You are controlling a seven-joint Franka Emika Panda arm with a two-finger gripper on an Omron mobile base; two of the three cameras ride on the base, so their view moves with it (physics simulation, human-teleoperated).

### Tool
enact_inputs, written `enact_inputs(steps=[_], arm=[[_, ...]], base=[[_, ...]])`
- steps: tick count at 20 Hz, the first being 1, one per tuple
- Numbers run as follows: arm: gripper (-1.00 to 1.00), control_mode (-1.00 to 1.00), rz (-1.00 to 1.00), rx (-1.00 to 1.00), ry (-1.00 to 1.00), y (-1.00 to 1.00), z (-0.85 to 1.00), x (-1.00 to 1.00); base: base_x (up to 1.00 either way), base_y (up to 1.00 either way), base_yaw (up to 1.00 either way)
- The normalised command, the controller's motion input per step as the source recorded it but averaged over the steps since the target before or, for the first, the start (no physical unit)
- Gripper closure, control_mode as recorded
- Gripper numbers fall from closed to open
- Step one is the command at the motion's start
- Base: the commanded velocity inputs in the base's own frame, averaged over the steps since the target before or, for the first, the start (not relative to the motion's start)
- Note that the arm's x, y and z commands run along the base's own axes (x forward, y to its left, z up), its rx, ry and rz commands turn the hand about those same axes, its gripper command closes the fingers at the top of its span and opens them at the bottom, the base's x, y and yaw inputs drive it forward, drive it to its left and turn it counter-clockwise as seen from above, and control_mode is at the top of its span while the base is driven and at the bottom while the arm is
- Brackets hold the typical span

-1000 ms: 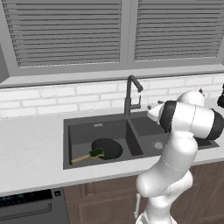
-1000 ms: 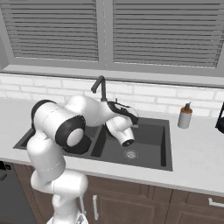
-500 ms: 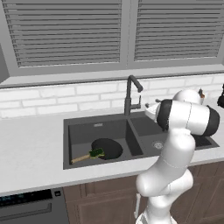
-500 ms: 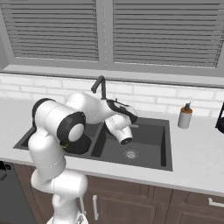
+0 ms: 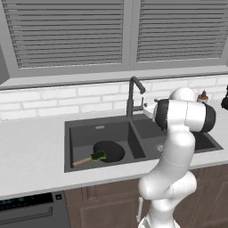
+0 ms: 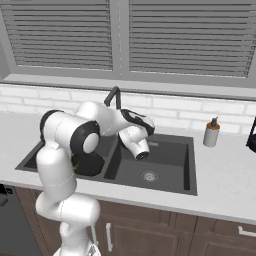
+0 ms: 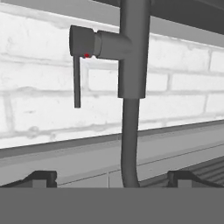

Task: Pick the pan and sponge and place them into the sink. Then turn on the water.

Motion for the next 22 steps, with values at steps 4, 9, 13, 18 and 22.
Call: enact_inputs(steps=[4, 9, 13, 18, 22], arm=[[-1.0, -1.0, 0.0, 0.0, 0.1, 0.0, -0.29, 0.45], [-1.0, -1.0, 0.0, 0.0, 0.12, 0.0, -0.33, 0.51], [-1.0, -1.0, 0.01, 0.02, 0.03, 0.0, -0.11, 0.48], [-1.0, -1.0, 0.01, 0.05, 0.0, 0.0, -0.08, 0.46], [-1.0, -1.0, 0.01, 0.02, 0.0, -0.13, -0.27, 0.44]], base=[[0.0, 0.0, 0.0], [0.0, 0.0, 0.0], [0.0, 0.0, 0.0], [0.0, 0.0, 0.0], [0.0, 0.0, 0.0]])
